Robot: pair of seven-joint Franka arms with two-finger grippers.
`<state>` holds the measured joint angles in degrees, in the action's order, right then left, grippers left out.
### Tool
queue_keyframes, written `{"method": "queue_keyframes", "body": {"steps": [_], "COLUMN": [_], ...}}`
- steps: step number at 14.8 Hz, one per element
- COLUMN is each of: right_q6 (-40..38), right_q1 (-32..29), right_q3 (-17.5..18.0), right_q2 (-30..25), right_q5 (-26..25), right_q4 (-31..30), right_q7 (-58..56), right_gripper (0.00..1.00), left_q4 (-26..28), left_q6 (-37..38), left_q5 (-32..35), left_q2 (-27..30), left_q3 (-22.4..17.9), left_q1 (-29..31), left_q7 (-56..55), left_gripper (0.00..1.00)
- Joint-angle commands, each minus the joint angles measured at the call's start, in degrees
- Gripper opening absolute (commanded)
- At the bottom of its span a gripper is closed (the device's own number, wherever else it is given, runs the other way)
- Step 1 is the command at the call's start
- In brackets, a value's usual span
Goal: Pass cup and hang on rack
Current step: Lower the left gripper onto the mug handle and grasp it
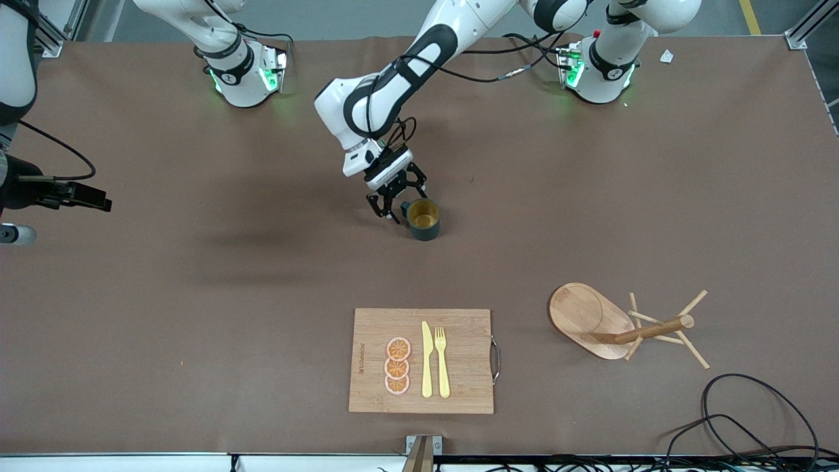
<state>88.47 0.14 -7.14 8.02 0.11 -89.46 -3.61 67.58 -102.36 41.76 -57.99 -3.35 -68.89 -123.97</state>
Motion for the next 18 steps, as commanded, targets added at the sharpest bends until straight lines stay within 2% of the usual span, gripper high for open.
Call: {"method": "queue_keyframes", "body": {"steps": [1,5,9,12,15,18], "right_q6": [-1.4,-2.0,-1.3,-0.7,-0.1,0.0], "right_q1": [-1.4,-0.9,-0.8,-0.9,-0.8,-0.9], "right_q3": [1.3,1.4,1.5,1.7,2.0,2.0], "right_q2": [1.3,1.0,0.3,-0.8,-2.0,-3.8], "right_q5": [0.0,0.1,0.1,0.1,-0.5,-0.2], "right_q4": [2.5,2.3,2.3,2.2,2.1,1.0], "right_q7": [-0.4,-0.9,-1.0,-1.0,-1.0,-0.9], "right_gripper": [1.00,1.00,1.00,1.00,1.00,1.00], "left_q4": [-2.5,-2.5,-2.0,-1.9,-1.8,-1.6], "left_q6": [-2.5,-4.1,-6.7,-6.9,-7.2,-8.3], "left_q5": [1.0,1.0,1.0,1.0,1.0,0.9], "left_q2": [-1.9,-3.1,-3.2,-3.4,-3.4,-3.4], "left_q3": [-1.5,-1.5,-1.3,-1.3,-1.2,-1.2], "left_q1": [-0.8,-0.9,-1.1,-0.9,-0.7,-0.6], "left_q7": [-2.3,-5.4,-10.3,-10.6,-12.5,-12.7], "left_gripper": [1.00,0.99,0.90,0.78,0.59,0.20]}}
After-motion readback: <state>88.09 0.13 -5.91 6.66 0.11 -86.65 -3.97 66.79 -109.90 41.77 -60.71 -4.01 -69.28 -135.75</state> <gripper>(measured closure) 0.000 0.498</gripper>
